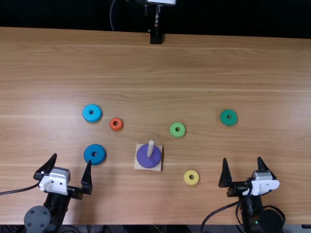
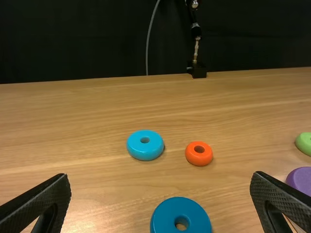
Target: Build the Hanoi tower: stack the rings onto the peg from bottom to top in this color order: purple, dark blue, light blue, dark green, light green, yellow, orange.
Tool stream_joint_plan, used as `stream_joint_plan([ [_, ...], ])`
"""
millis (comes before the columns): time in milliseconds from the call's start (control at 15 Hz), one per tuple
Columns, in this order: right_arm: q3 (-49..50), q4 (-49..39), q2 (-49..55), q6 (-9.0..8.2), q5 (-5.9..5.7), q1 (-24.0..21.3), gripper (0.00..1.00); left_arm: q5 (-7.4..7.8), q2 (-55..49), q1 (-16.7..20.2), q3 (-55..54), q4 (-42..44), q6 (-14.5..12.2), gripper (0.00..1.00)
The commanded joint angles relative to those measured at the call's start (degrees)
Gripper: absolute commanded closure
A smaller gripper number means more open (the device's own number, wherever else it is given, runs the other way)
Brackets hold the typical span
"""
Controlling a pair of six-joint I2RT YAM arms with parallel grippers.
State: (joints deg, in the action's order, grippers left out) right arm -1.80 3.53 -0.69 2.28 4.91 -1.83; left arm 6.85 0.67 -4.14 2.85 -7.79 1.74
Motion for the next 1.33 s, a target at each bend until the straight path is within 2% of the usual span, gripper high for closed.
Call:
stream_joint_plan([
  [0, 0.75, -0.20, 0.69, 0.04, 0.05, -0.46, 0.00, 1.16, -0.67, 0.01, -2.85, -0.86, -0.37, 0.00],
  [1067, 0.75, -0.20, 0.69, 0.04, 0.05, -0.46, 0.00, 1.16, -0.67, 0.10, -2.85, -0.96, -0.37, 0.00],
  [1267, 0.75, -0.20, 0.69, 0.04, 0.05, -0.46, 0.00, 1.80, -0.67, 2.12, -2.85, -1.28, -0.26, 0.00],
])
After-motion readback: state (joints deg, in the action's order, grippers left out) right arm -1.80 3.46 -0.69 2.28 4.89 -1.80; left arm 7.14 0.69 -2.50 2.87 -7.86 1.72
